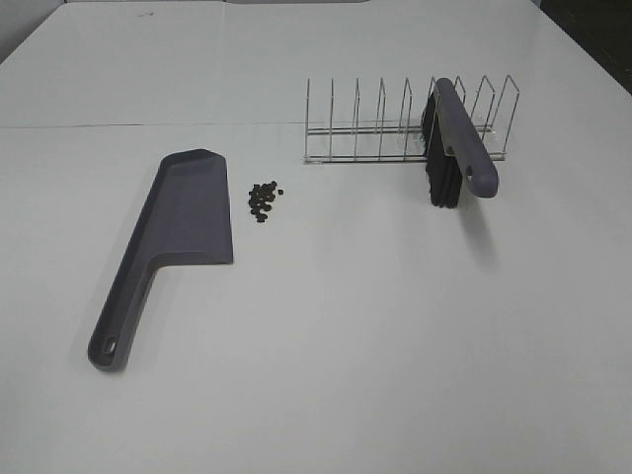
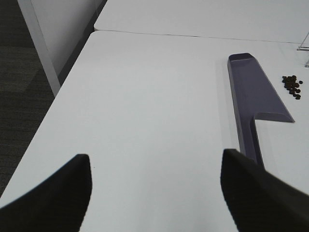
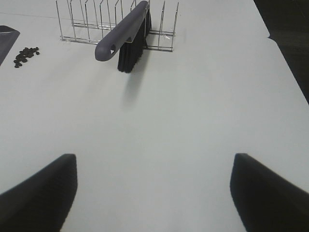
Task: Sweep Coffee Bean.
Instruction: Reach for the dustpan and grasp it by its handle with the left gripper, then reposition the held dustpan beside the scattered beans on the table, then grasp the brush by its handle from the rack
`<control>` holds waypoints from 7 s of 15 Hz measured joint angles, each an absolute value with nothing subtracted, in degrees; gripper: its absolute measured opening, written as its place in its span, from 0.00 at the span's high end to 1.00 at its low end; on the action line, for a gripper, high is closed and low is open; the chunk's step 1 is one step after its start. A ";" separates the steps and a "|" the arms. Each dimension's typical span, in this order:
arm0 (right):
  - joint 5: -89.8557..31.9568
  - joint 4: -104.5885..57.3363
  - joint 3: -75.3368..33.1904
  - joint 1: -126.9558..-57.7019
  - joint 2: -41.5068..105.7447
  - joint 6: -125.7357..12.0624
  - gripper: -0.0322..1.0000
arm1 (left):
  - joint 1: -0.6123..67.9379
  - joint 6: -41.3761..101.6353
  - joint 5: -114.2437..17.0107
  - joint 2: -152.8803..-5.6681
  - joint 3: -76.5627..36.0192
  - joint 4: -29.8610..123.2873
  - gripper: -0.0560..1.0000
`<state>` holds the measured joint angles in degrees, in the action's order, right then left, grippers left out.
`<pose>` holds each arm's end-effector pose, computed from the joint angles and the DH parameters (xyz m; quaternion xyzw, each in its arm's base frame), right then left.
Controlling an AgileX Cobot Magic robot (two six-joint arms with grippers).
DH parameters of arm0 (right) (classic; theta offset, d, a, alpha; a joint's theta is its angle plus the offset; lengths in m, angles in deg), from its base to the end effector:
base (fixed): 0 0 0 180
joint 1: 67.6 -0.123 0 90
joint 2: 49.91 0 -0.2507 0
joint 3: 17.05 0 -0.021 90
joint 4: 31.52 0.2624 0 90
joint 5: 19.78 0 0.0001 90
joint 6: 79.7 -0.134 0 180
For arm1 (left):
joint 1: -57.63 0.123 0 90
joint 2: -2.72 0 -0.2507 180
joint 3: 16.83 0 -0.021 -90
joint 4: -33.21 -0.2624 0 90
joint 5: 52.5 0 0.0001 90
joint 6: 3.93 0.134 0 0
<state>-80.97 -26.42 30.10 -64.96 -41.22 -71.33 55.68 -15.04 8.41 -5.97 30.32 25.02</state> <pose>0.0770 0.0069 0.2650 -0.0447 0.8508 -0.0058 0.5236 0.0770 0.0141 0.2662 -0.0710 0.8464 0.0114 0.5277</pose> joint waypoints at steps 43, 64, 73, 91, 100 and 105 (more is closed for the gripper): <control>-80.97 -26.36 30.10 -64.96 -41.22 -71.33 0.23 | 51.61 -1.52 -3.80 -99.88 -6.23 49.72 0.28; -80.97 -26.36 30.10 -64.96 -41.22 -71.33 0.23 | 41.93 -10.00 -13.71 -124.12 -7.21 43.70 0.33; -80.97 -26.36 30.10 -64.96 -41.22 -71.33 0.23 | 41.93 -14.64 -14.68 -124.46 -7.49 42.84 0.62; -71.69 -25.05 26.37 -64.96 -29.65 -71.39 0.23 | 41.93 -15.33 -11.02 -117.01 -7.49 39.46 0.62; -68.26 -18.74 -4.40 -67.48 16.31 -66.86 0.27 | 41.93 -14.41 -11.02 -117.01 -7.49 39.29 0.62; -88.71 -19.49 -36.77 -67.94 50.91 -74.49 0.35 | 41.93 -14.24 -10.67 -117.01 -7.49 39.06 0.62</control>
